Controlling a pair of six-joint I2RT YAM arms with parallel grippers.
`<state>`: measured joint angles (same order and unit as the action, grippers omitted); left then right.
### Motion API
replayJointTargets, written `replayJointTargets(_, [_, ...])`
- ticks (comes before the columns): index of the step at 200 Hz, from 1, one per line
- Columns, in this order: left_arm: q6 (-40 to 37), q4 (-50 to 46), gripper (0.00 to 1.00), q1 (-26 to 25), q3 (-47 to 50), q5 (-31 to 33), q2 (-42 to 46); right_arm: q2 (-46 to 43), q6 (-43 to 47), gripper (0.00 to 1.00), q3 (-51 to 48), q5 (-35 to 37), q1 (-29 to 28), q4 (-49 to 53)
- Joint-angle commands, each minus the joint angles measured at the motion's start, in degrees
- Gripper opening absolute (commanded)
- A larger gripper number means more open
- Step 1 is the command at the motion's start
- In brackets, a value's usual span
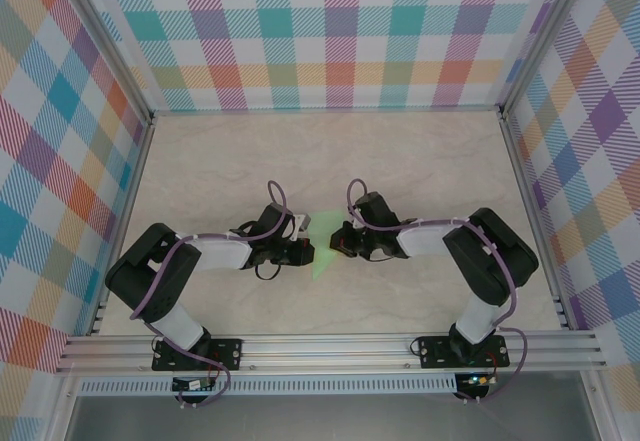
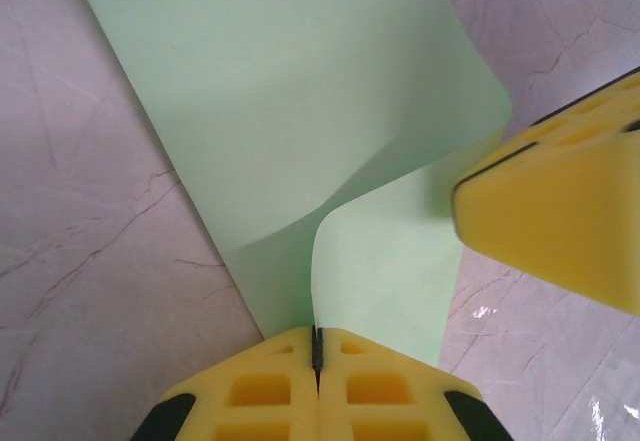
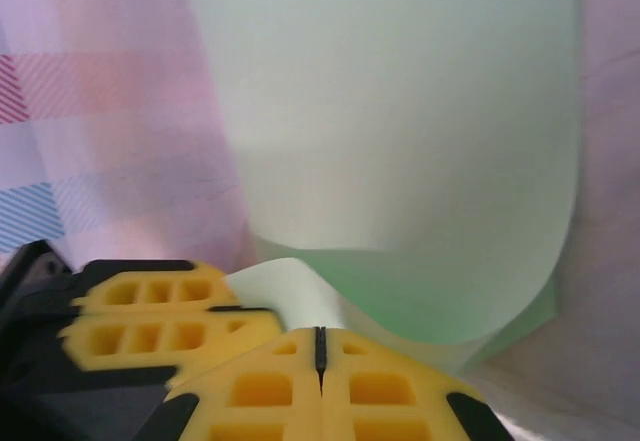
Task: Fold a paper plane with a square sheet of paper (pick it up from the middle)
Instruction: Third fold the triangle at the center of the table.
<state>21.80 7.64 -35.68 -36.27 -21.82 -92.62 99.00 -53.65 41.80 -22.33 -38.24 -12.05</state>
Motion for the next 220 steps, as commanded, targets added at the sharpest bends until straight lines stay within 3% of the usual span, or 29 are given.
replayJointTargets(1, [-1.15, -5.68, 0.04, 0.44, 0.41, 1.55, -2.39, 1.82, 2.72, 0.03, 1.45, 1.57, 0.34, 2.81])
replayJointTargets(32, [-1.47, -5.97, 0.04, 0.44, 0.5, 1.76, -2.48, 3.1, 2.53, 0.03, 2.28, 1.32, 0.7, 4.47])
replayJointTargets(69, [-1.37, -5.82, 0.04, 0.45, 0.68, 1.97, -2.75, -1.82, 4.09, 0.06, 5.33, 1.1, 1.3, 10.41])
replayJointTargets(118, [-1.41, -5.97, 0.04, 0.44, 0.52, 2.0, -2.74, 1.03, 3.45, 0.04, 5.56, -4.63, 4.65, 6.63])
replayJointTargets(220, [-1.46, -6.18, 0.04, 0.44, 0.76, 2.31, -2.74, 4.67, 6.54, 0.05, 7.87, 1.3, 5.28, 15.41])
